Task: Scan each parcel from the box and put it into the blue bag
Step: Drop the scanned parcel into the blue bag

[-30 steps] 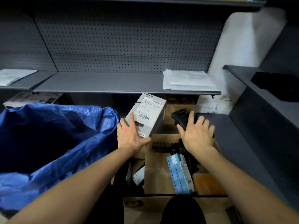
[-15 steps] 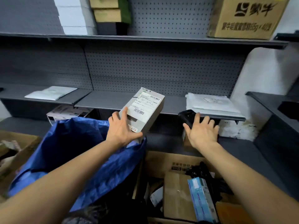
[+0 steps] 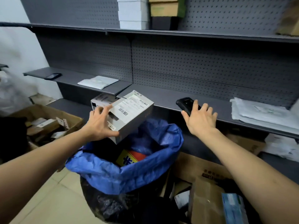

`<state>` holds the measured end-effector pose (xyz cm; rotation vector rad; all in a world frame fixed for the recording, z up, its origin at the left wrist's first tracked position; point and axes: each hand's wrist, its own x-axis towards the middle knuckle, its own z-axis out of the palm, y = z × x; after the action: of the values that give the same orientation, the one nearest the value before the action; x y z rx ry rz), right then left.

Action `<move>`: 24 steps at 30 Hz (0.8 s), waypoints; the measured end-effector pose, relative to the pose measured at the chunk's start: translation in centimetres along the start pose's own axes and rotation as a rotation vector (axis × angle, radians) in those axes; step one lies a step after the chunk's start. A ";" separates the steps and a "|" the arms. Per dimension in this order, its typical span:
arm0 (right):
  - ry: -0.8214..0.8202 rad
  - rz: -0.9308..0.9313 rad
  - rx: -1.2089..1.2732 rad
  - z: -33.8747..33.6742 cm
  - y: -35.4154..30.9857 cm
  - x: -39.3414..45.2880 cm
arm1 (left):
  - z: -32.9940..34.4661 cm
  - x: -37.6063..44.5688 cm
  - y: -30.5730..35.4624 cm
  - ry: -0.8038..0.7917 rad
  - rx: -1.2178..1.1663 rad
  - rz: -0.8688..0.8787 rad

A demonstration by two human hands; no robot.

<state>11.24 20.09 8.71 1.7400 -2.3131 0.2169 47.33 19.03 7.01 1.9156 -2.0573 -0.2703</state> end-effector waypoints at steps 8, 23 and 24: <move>-0.048 -0.042 0.002 2.3 -3.6 1.3 | 1.6 -0.6 -6.0 -0.202 0.179 0.069; -0.071 -0.173 -0.004 6.4 -5.5 2.0 | 8.9 2.2 -3.2 -0.385 0.198 -0.023; -0.069 -0.198 0.000 6.8 -5.6 2.0 | 9.4 2.4 -3.1 -0.383 0.187 -0.046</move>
<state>15.38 14.87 2.59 1.9896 -2.1664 0.1226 46.74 15.65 -2.57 2.1614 -2.3529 -0.5071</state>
